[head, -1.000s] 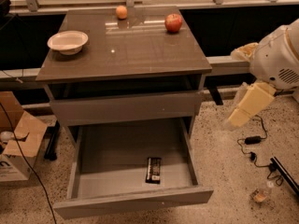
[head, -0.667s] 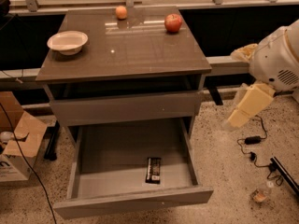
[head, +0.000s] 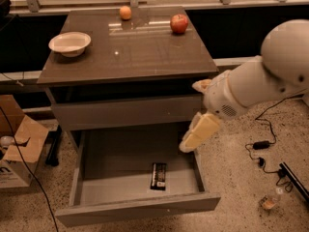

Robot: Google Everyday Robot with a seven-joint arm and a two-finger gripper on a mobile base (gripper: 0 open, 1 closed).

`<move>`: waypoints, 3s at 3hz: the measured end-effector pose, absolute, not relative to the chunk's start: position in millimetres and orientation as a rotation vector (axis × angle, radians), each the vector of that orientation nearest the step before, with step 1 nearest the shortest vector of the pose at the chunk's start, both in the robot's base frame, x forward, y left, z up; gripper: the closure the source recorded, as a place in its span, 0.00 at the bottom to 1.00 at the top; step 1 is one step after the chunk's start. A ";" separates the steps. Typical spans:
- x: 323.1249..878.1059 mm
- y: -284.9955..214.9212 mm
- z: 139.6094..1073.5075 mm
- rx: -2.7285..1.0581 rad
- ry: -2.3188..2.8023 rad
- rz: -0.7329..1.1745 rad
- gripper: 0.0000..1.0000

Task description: Pick rxbar chocolate from middle drawer and place on counter

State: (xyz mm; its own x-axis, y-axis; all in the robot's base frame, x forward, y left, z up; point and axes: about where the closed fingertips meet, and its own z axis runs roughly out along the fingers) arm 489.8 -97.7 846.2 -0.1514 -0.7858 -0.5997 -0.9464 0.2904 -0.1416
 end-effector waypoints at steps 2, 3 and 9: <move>509.3 -52.7 734.6 -1.427 1.958 0.670 0.00; 510.0 -49.2 704.0 -1.399 1.980 0.759 0.00; 529.7 -29.7 486.6 -1.134 2.055 0.952 0.00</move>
Offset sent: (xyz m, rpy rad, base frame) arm 0.0408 0.0641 -0.1898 0.4411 0.2898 0.0119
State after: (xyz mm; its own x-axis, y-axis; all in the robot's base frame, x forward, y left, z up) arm 529.7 -29.7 486.6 -0.4551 -0.4465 -0.7704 -0.8764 0.3776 0.2989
